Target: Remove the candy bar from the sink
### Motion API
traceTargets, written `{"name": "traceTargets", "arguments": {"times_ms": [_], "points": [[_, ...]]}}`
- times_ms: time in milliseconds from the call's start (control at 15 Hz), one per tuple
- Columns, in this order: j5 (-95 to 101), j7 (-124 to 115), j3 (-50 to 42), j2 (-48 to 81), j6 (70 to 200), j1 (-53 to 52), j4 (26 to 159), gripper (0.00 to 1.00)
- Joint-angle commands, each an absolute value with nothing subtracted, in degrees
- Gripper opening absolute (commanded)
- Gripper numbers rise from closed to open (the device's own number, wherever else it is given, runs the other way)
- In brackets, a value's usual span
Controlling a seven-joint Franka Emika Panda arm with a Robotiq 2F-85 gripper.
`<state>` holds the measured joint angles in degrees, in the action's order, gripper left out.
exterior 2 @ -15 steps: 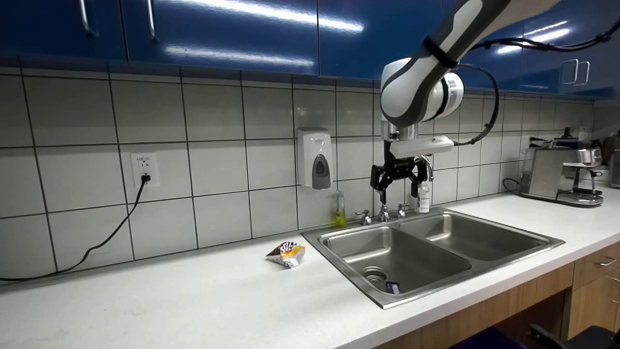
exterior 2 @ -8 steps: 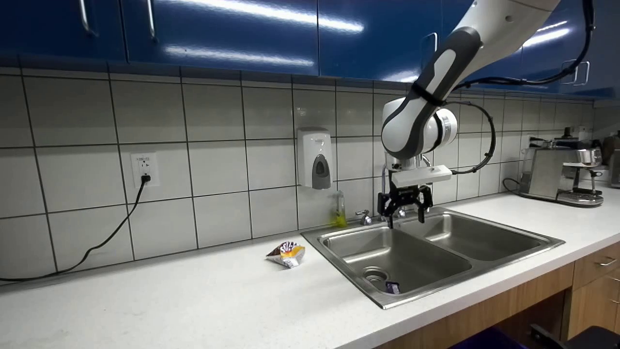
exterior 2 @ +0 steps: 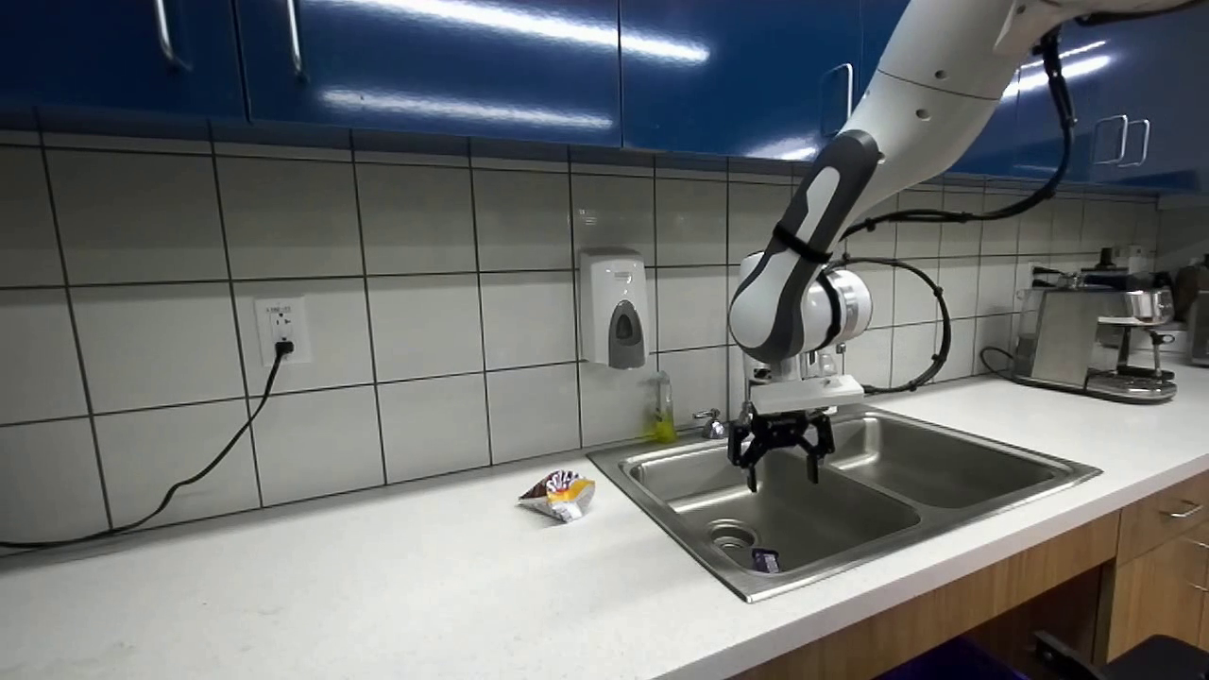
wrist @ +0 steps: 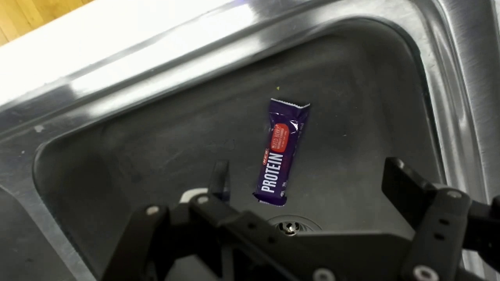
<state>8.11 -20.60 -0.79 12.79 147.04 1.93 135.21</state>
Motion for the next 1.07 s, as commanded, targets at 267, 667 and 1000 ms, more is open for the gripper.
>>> {"name": "traceTargets", "arguments": {"times_ms": [267,667,1000], "points": [[5.15,-21.86,-4.42,23.18,152.41,-1.52,128.99,1.0],[4.85,-22.4,-7.31,29.9,155.97,-3.95,125.16,1.0],[4.2,-22.69,-9.17,35.11,157.69,-5.51,122.49,1.0]]}}
